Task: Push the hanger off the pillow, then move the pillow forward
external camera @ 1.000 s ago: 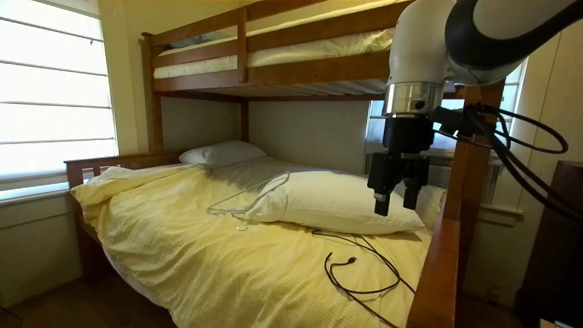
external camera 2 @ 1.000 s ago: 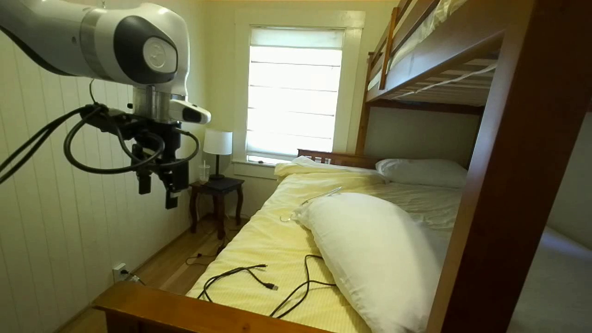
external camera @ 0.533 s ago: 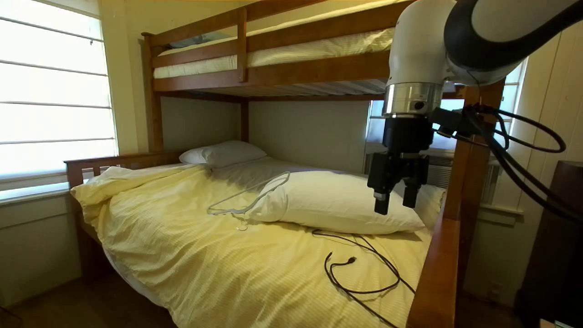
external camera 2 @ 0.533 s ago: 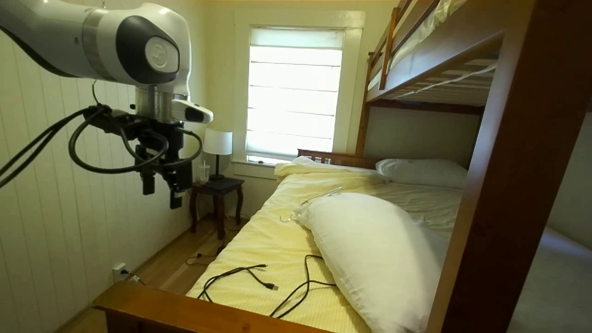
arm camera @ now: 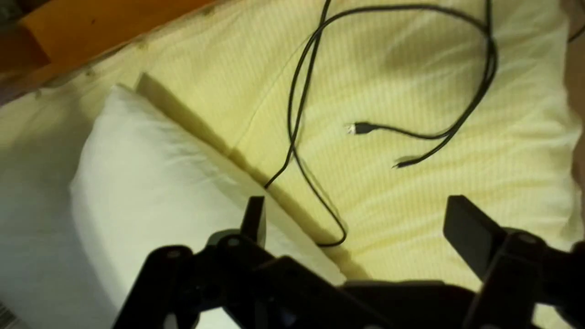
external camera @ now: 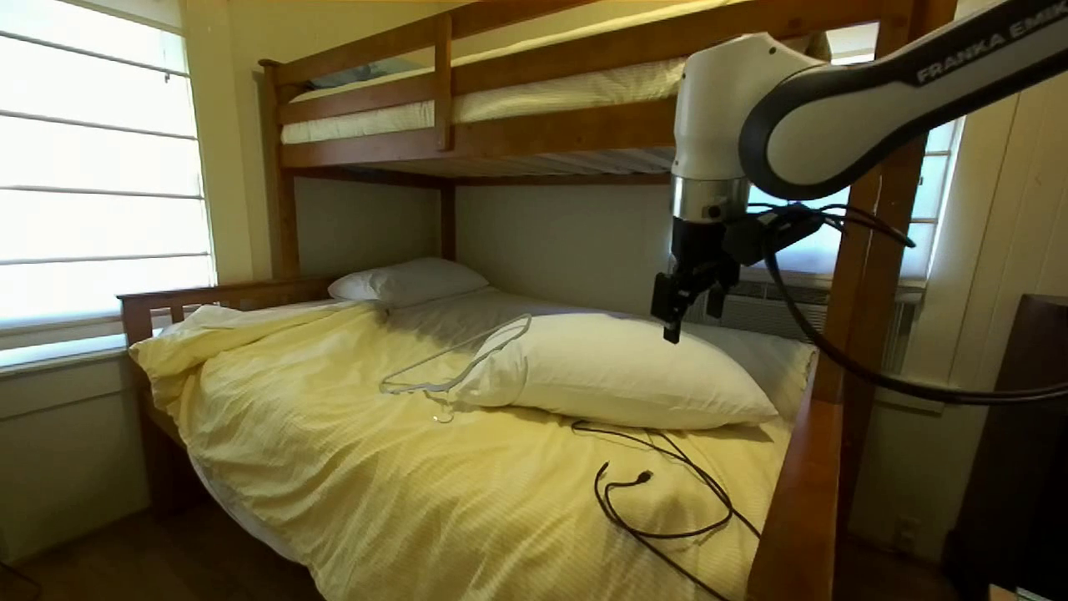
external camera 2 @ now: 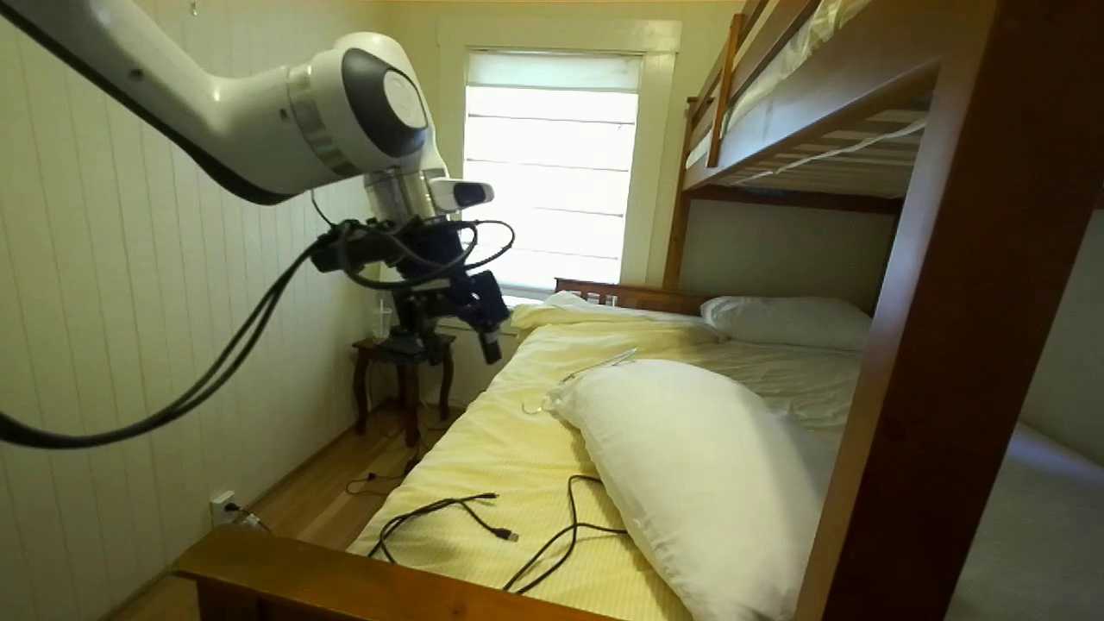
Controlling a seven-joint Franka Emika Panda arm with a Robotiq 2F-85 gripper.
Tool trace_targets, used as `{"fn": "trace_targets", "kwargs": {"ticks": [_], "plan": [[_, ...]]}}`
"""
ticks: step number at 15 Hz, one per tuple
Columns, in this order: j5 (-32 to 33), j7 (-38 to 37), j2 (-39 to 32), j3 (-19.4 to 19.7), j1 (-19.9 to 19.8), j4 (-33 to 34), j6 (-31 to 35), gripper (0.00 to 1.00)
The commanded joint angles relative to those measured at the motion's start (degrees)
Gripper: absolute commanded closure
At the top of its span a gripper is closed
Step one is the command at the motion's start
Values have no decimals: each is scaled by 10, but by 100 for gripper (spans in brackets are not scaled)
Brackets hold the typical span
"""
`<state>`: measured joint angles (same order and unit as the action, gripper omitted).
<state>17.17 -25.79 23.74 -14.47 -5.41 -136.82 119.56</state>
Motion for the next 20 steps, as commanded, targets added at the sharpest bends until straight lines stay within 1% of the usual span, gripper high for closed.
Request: {"fn": "trace_targets", "kwargs": {"ticks": [1,2,3,4,5,7,13,14,15,17,20], "plan": [[135,-67,-114,-11,-27,84,68,0],[180,-84,-141,-10,-28,105,93,0],[212,-113,-168,-9,-26,131,98,0],[160,-70,-104,21,2,70,84,0],[184,-88,-129,24,6,90,92,0],[198,-99,-160,29,10,115,95,0],[200,-101,-168,29,11,127,95,0],[223,-105,-185,34,9,139,103,0],[242,-110,-199,40,11,153,96,0],[300,-96,-235,53,15,189,88,0],[354,-39,-308,78,29,268,79,0]]}}
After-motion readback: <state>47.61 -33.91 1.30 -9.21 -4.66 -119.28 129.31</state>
